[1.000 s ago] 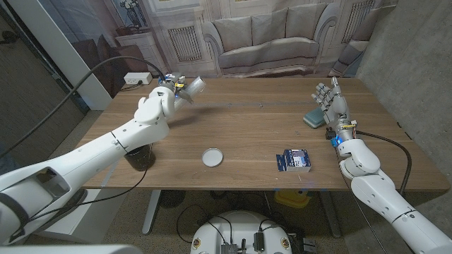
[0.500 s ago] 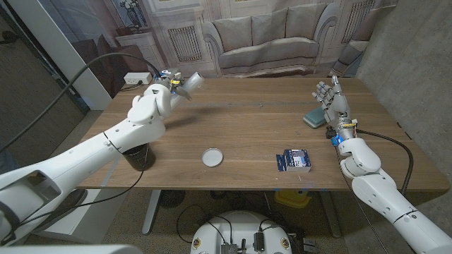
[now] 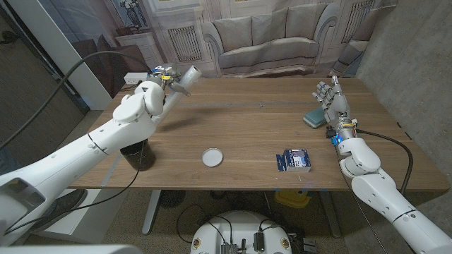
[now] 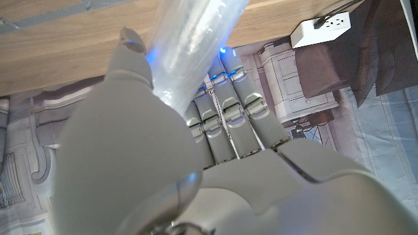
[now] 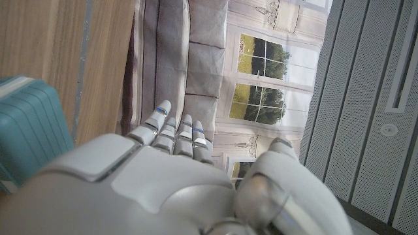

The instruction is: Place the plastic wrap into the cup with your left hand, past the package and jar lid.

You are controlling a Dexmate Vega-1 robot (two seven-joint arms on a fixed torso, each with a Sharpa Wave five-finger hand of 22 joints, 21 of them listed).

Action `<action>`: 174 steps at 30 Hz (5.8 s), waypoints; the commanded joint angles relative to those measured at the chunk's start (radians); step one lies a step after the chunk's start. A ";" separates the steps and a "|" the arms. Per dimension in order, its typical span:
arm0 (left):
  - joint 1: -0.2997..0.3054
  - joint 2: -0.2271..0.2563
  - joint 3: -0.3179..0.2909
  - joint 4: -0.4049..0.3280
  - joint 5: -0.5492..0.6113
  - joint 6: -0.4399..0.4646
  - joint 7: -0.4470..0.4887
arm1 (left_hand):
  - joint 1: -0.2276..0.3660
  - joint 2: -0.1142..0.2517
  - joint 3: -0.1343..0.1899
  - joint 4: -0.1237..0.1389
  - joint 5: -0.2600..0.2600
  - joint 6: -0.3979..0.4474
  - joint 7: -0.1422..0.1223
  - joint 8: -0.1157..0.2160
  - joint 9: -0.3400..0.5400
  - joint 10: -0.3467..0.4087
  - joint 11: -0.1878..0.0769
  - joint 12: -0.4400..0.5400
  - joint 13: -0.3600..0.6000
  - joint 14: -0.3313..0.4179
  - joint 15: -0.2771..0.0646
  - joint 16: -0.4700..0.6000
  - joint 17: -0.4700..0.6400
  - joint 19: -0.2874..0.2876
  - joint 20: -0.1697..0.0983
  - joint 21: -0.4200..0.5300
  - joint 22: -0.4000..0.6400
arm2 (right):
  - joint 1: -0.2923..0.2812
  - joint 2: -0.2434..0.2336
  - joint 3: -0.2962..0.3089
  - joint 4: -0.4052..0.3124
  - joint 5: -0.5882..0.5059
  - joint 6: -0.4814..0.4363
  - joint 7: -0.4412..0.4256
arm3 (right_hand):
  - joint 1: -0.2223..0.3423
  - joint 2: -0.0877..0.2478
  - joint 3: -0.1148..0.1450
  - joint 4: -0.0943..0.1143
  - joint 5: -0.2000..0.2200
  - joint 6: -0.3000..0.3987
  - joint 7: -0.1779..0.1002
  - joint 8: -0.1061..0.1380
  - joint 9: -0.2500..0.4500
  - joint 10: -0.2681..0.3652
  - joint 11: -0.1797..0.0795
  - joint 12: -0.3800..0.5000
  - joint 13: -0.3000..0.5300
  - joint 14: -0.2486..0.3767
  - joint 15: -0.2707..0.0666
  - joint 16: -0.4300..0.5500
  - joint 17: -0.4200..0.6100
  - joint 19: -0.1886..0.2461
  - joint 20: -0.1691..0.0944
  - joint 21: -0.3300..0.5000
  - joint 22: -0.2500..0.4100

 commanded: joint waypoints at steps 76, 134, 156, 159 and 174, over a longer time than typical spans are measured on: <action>0.744 -0.059 -0.841 -0.276 -0.391 -0.531 0.235 | 0.131 0.124 0.037 0.025 -0.003 0.071 -0.037 0.002 0.005 0.022 -0.005 0.001 0.078 0.087 -0.110 0.012 0.026 0.011 -0.011 -0.002 0.005 | -0.162 -0.020 0.117 -0.210 -0.072 -0.087 -0.128 | 0.001 0.006 -0.011 -0.004 -0.005 0.009 0.005 -0.001 0.003 0.007 0.003 -0.004 0.001 0.013 0.000 -0.005 0.002 0.020 -0.009 -0.025 0.005; 0.954 -0.375 -1.161 -0.460 -0.372 -0.590 -0.092 | 0.131 0.122 0.044 0.028 -0.005 0.070 -0.034 0.003 0.006 0.029 0.006 -0.010 0.112 0.085 -0.108 0.010 0.038 0.005 -0.005 0.002 0.007 | -0.260 0.015 0.192 -0.271 -0.112 -0.095 -0.142 | -0.001 0.010 -0.016 -0.006 -0.004 0.009 0.006 -0.002 0.002 0.009 0.002 -0.004 0.001 0.016 0.003 -0.005 0.002 0.027 -0.007 -0.043 0.006; 1.012 -0.442 -1.259 -0.490 -0.331 -0.587 -0.142 | 0.132 0.121 0.047 0.028 -0.005 0.072 -0.030 0.004 0.005 0.035 0.014 -0.014 0.122 0.082 -0.107 0.010 0.045 -0.003 0.002 0.002 0.007 | -0.288 0.033 0.205 -0.276 -0.109 -0.094 -0.149 | -0.001 0.011 -0.018 -0.007 -0.004 0.008 0.005 -0.002 0.002 0.008 0.001 -0.004 0.001 0.016 0.002 -0.005 0.002 0.030 -0.007 -0.050 0.006; 1.026 -0.447 -1.252 -0.513 -0.263 -0.557 -0.121 | 0.131 0.121 0.047 0.029 -0.005 0.071 -0.030 0.003 0.005 0.036 0.013 -0.014 0.123 0.081 -0.106 0.010 0.045 -0.003 0.003 0.002 0.007 | -0.286 0.036 0.204 -0.271 -0.107 -0.091 -0.147 | -0.001 0.011 -0.018 -0.007 -0.004 0.009 0.005 -0.001 0.002 0.008 0.001 -0.004 0.001 0.016 0.002 -0.006 0.002 0.031 -0.007 -0.050 0.006; 0.981 -0.472 -1.242 -0.446 -0.275 -0.608 -0.126 | 0.127 0.121 0.048 0.032 -0.004 0.069 -0.024 0.001 0.005 0.035 0.025 -0.020 0.126 0.078 -0.104 0.009 0.049 -0.010 0.012 0.001 0.007 | -0.294 0.038 0.205 -0.276 -0.110 -0.090 -0.152 | -0.001 0.012 -0.020 -0.007 -0.004 0.008 0.006 -0.002 0.002 0.008 0.003 -0.004 0.001 0.016 0.002 -0.006 0.002 0.032 -0.007 -0.054 0.006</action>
